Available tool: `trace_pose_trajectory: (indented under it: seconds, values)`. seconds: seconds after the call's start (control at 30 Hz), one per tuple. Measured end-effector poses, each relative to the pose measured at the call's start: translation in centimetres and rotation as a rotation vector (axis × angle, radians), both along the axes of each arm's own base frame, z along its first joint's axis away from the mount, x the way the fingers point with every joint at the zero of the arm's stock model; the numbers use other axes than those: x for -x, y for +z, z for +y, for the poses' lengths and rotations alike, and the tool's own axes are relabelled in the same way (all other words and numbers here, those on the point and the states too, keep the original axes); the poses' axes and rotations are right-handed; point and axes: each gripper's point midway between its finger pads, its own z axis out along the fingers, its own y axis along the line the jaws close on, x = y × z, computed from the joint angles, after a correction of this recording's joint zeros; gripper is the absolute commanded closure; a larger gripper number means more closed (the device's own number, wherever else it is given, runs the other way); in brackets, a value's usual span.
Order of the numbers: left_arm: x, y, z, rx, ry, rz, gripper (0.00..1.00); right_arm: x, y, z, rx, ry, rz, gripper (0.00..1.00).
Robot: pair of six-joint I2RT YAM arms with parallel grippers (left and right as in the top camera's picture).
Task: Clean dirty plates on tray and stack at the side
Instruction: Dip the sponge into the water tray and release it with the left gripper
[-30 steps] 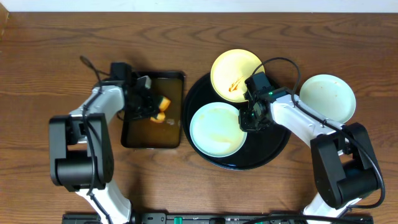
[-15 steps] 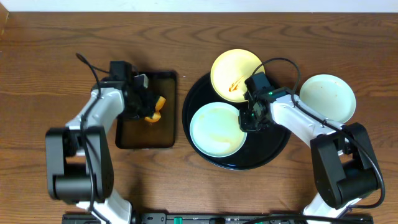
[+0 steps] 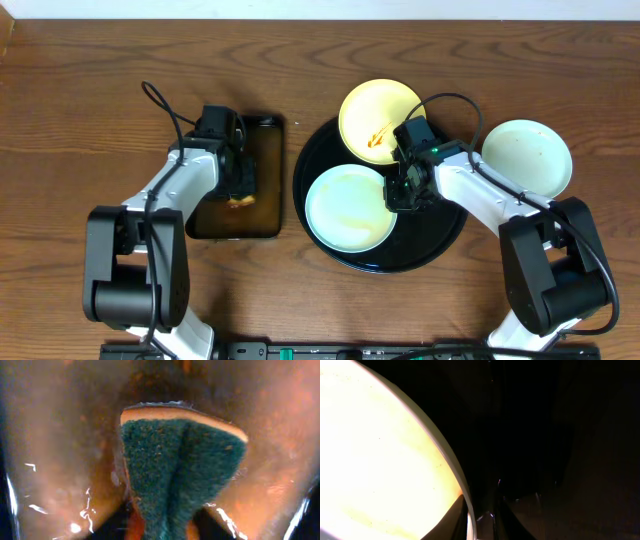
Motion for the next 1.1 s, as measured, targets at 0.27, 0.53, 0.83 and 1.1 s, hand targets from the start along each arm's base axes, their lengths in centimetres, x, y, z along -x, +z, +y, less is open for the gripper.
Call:
trace_pose_trajectory:
  seconds: [0.27, 0.53, 0.83, 1.1]
  values:
    - [0.4, 2.2, -0.1, 0.011, 0.002, -0.030, 0.29, -0.1, 0.0, 0.1, -0.004, -0.002, -0.002, 0.68]
    - [0.6, 8.7, -0.1, 0.027, 0.010, -0.184, 0.29, -0.1, 0.0, 0.3, -0.007, 0.004, -0.007, 0.82]
    - [0.8, 8.5, -0.1, 0.026, 0.011, -0.173, 0.29, 0.0, 0.1, 0.6, -0.011, 0.022, -0.015, 0.99]
    - [0.8, 8.5, -0.1, 0.026, 0.011, -0.173, 0.29, -1.1, 3.8, -0.6, -0.028, 0.081, -0.129, 0.99]
